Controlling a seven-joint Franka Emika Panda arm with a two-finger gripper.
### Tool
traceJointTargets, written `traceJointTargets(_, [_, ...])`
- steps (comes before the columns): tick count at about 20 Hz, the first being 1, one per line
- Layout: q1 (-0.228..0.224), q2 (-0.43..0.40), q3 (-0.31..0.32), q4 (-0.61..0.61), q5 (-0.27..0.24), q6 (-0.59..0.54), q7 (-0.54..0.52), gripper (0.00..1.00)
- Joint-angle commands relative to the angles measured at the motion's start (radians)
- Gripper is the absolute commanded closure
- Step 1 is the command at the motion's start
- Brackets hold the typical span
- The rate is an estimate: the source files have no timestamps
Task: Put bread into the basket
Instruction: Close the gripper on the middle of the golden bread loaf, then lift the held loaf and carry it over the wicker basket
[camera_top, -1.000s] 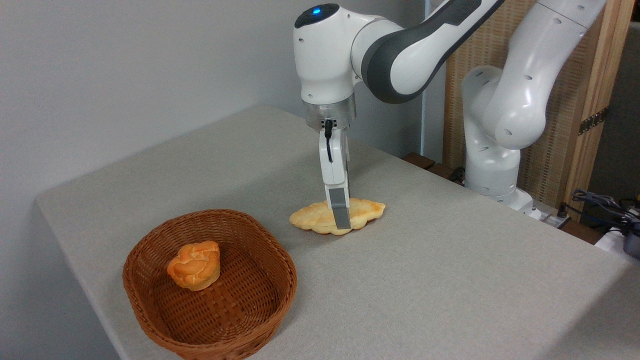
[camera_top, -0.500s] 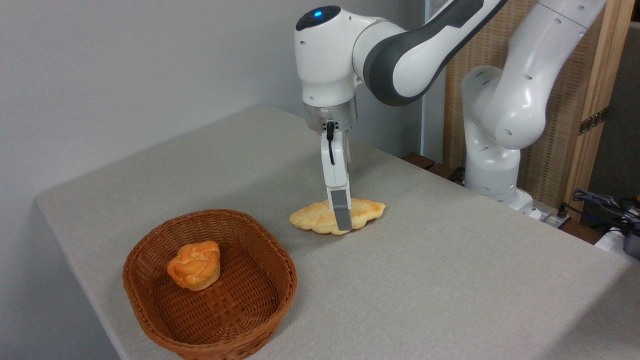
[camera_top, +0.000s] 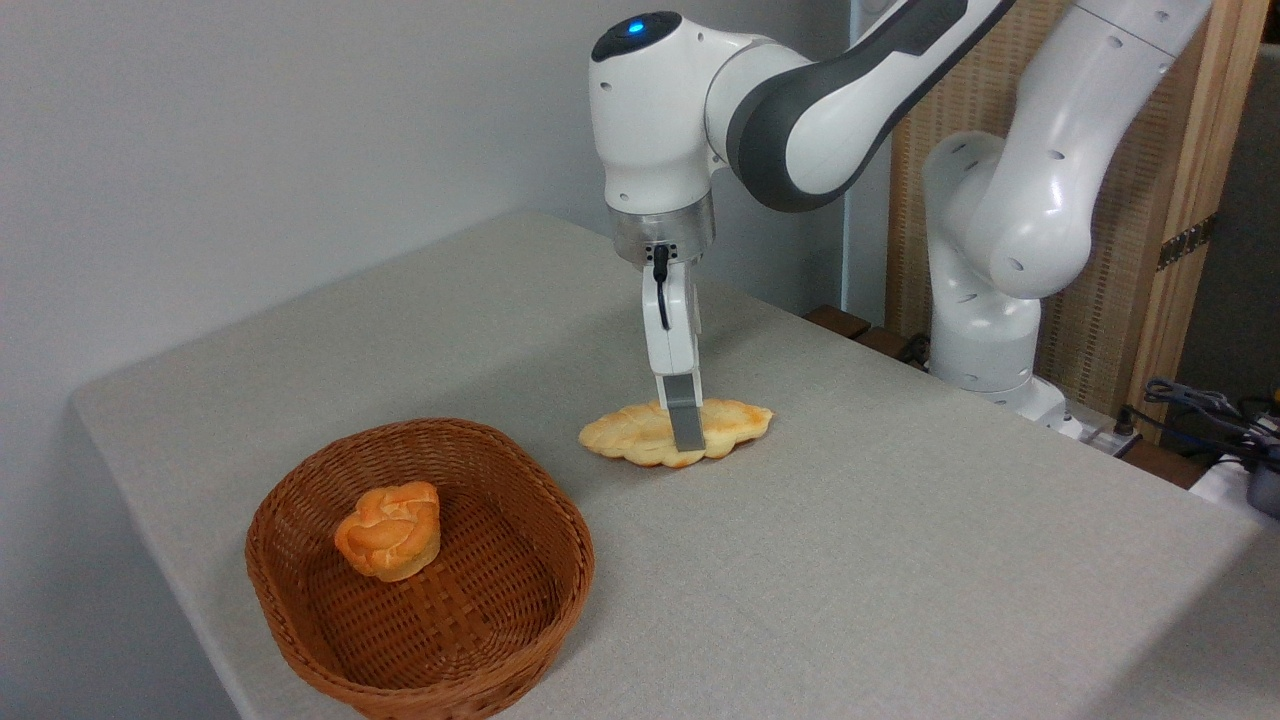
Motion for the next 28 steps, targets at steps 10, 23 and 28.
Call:
traceJointTargets(10, [-0.017, 0.016, 0.020, 0.214, -0.009, -0.300, -0.042, 0.54])
traceJointTargets(23, [-0.019, 0.232, 0.190, 0.612, -0.168, -0.158, -0.039, 0.52])
traceJointTargets(28, [-0.028, 0.318, 0.224, 0.611, -0.170, 0.005, -0.044, 0.52])
